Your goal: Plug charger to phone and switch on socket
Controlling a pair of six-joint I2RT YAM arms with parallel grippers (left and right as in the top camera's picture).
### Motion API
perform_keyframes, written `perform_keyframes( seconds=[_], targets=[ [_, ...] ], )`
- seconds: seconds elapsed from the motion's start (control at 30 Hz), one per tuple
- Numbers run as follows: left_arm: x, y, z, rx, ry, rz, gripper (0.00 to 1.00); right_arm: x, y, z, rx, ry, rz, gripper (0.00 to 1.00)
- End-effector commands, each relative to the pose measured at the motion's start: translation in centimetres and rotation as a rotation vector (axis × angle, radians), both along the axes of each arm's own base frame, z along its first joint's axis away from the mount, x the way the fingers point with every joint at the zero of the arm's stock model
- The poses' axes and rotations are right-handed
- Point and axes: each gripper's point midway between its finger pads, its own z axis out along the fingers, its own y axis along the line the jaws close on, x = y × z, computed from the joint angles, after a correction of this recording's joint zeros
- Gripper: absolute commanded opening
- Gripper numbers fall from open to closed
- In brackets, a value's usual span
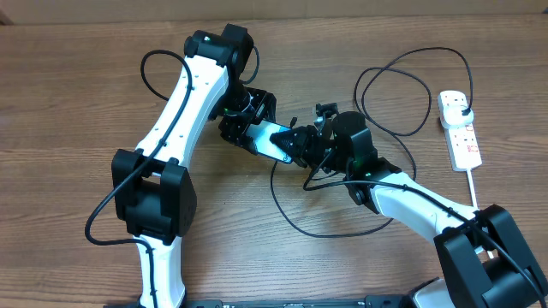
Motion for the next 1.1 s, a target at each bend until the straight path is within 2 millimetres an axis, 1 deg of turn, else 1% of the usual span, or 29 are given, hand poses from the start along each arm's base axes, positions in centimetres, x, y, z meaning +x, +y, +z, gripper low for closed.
perform_keyframes(
  seconds=[0.0, 0.23, 0.27, 0.33, 0.37, 0.5, 0.53, 0.6, 0.77, 0.87, 0.93, 0.97, 1.0, 1.07],
  targets=[
    [0.3, -0.6, 1.3, -0.044, -0.017, 0.015, 0.62, 0.2, 0.3, 0.5, 0.007, -0.013, 0.005, 0.13],
    [0.7, -0.6, 1.3, -0.048, -0.031, 0.015, 0.65, 0.5, 0.6, 1.5, 0.046, -0.029, 0.004, 0.07],
    [0.7, -0.6, 1.3, -0.049, -0.034, 0.013, 0.68, 0.5, 0.7, 1.7, 0.052, -0.035, 0.009, 0.07],
    [0.8, -0.6, 1.3, -0.046, -0.036, 0.013, 0.80, 0.5, 0.7, 1.8, 0.058, -0.031, 0.006, 0.05],
    [0.8, -0.5, 1.3, -0.042, -0.038, 0.013, 0.82, 0.5, 0.7, 1.8, 0.064, -0.022, 0.001, 0.04],
    [0.8, -0.5, 1.2, -0.039, -0.040, 0.013, 0.95, 0.6, 0.7, 1.8, 0.067, -0.021, -0.002, 0.04],
    [0.9, -0.5, 1.2, -0.040, -0.042, 0.013, 1.00, 0.6, 0.7, 1.8, 0.067, -0.021, -0.002, 0.04],
    [1.0, -0.5, 1.2, -0.038, -0.047, 0.013, 0.99, 0.6, 0.7, 1.9, 0.067, -0.021, -0.001, 0.04],
    [1.3, 0.4, 0.8, 0.019, -0.071, 0.002, 0.99, 0.7, 0.6, 1.8, 0.067, -0.021, -0.005, 0.04],
    [1.4, 0.6, 0.7, 0.011, -0.112, -0.090, 1.00, 0.9, 0.0, 1.6, 0.060, -0.009, -0.018, 0.04],
    [1.8, 0.6, 0.7, -0.006, -0.175, -0.200, 1.00, 1.2, -0.6, 1.1, 0.049, 0.011, -0.034, 0.04],
    [2.1, 0.7, 0.7, -0.017, -0.213, -0.270, 1.00, 1.3, -0.9, 0.8, 0.043, 0.023, -0.043, 0.04],
    [2.5, 0.8, 0.8, -0.037, -0.282, -0.393, 1.00, 1.4, -1.6, 0.3, 0.031, 0.049, -0.057, 0.04],
    [2.9, 0.5, 1.0, -0.078, -0.347, -0.500, 1.00, 1.5, -2.1, -0.2, 0.023, 0.068, -0.063, 0.04]
  ],
)
